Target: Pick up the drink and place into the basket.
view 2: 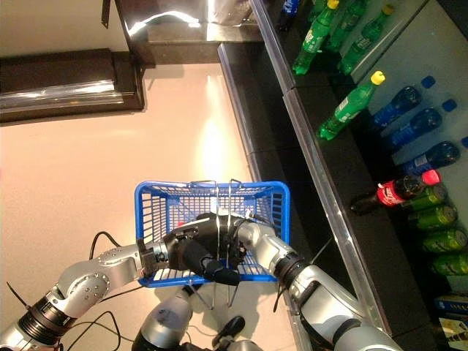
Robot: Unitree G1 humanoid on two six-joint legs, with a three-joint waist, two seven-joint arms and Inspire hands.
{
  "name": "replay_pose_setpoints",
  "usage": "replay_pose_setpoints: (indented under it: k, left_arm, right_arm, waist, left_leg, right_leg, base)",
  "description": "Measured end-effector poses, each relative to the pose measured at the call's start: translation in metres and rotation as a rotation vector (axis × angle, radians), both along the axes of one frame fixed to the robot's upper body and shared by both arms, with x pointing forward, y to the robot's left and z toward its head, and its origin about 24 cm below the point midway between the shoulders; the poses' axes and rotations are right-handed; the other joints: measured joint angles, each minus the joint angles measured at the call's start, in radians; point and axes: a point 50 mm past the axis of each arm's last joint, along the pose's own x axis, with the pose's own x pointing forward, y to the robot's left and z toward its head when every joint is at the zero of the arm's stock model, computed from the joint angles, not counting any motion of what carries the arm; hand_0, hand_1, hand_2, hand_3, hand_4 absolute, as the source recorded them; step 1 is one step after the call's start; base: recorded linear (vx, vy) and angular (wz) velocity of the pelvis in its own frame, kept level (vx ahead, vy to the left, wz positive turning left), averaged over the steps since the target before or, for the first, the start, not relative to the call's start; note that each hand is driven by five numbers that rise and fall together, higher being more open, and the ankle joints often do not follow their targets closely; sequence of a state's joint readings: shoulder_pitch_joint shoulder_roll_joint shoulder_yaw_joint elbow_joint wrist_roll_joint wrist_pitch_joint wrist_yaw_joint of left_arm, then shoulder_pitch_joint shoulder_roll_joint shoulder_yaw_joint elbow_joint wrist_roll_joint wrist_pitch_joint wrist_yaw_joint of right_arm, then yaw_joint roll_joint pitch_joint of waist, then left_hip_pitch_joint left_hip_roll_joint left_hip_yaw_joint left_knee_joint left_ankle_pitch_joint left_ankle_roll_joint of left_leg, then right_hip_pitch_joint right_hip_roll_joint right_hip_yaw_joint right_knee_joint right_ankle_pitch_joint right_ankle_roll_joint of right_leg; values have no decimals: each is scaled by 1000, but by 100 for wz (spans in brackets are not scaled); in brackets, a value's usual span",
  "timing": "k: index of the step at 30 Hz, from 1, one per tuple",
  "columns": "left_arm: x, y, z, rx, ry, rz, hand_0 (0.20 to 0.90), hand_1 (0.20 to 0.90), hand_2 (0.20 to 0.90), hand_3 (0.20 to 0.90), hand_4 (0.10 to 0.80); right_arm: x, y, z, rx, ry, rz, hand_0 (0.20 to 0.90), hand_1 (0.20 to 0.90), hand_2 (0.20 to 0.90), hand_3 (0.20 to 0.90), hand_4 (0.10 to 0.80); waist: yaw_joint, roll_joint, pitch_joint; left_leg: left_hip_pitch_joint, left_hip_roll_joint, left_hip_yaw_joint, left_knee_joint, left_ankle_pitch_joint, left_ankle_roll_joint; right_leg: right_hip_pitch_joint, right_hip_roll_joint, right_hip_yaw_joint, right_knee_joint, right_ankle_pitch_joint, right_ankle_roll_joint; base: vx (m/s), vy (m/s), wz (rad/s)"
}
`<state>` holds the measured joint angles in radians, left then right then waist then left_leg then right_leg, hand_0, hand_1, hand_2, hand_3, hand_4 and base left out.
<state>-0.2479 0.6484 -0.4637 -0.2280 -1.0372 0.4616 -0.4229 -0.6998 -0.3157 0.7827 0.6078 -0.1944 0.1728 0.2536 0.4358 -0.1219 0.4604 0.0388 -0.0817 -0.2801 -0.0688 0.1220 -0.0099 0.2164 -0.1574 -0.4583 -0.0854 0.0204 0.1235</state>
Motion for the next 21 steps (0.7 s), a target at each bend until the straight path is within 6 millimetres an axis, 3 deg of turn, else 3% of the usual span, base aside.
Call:
replay_pose_setpoints:
  k: [7,16,21]
  left_arm:
    - [0,0,0,2,1,4,300,300,300,200,100]
    - [2,4,-1,15,-1,57,300,300,300,200,100]
    - [6,18,-4,69,-24,176,300,300,300,200,100]
  right_arm:
    - [6,1,20,93,-76,-36,900,900,900,900,800]
    - [-2,-10,27,208,-120,-91,900,900,900,900,800]
    - [-6,-21,42,287,-172,-113,900,900,900,900,800]
  waist:
    - [-5,0,0]
    - [-39,0,0]
    - [-72,0,0]
  left_leg:
    - [0,2,8,-1,-1,1]
    - [-6,6,33,-1,-2,3]
    - [-6,11,61,-2,-3,8]
  right_leg:
    - [-4,0,6,0,0,0]
    - [-23,0,32,0,7,-1]
    - [-35,0,61,0,12,-3]
  base:
    - [-5,5,-2]
    - [-6,8,-8]
    - [-8,12,-17]
